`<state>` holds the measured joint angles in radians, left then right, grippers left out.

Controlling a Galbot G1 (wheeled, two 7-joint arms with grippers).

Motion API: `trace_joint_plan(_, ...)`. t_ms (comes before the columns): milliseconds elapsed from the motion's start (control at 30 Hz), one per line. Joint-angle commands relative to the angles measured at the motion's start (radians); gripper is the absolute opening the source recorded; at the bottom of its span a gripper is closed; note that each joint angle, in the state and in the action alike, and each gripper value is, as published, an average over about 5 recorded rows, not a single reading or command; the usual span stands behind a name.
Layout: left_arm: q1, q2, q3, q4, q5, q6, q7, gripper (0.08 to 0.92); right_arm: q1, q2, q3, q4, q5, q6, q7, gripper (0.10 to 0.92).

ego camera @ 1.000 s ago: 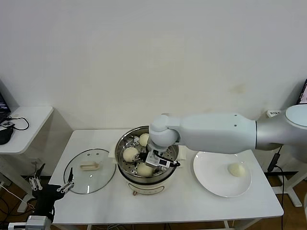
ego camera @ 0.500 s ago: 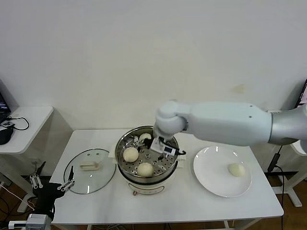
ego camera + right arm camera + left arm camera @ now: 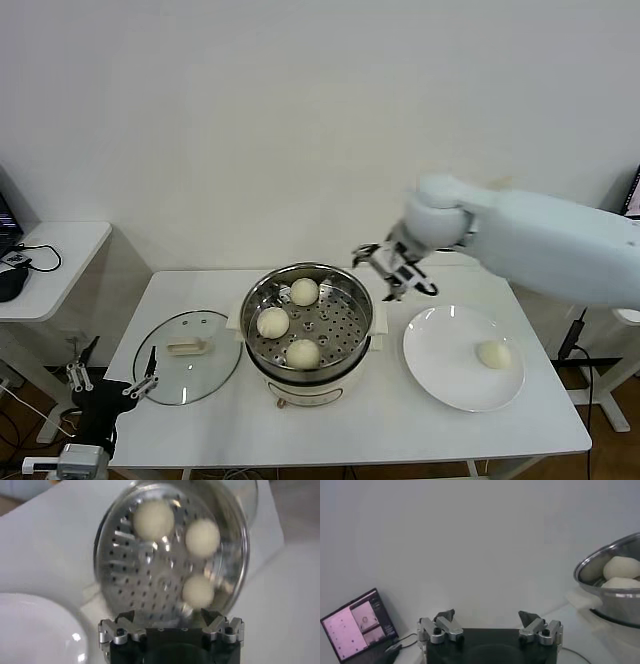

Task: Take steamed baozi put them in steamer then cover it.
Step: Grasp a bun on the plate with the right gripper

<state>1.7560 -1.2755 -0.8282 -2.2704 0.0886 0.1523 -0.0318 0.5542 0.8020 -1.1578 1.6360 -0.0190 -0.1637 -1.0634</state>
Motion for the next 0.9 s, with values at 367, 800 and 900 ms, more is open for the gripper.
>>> trace_joint_plan(367, -0.01, 0.03, 0.015, 0.006, 0.006, 0.012, 0.004, 0.823, -0.586, -0.403, 0.421, -0.134, -0.164, -0.09, -0.022, 0.822)
trace_joint_plan(800, -0.001, 0.03, 0.007, 0.01, 0.005, 0.013, 0.005, 0.823, -0.828, -0.306, 0.647, -0.337, -0.256, -0.055, -0.014, 0.823)
trace_joint_plan(900, 0.004, 0.029, 0.003, 0.008, 0.005, 0.013, 0.005, 0.823, -0.85, -0.282, 0.661, -0.358, -0.265, -0.053, -0.013, 0.823)
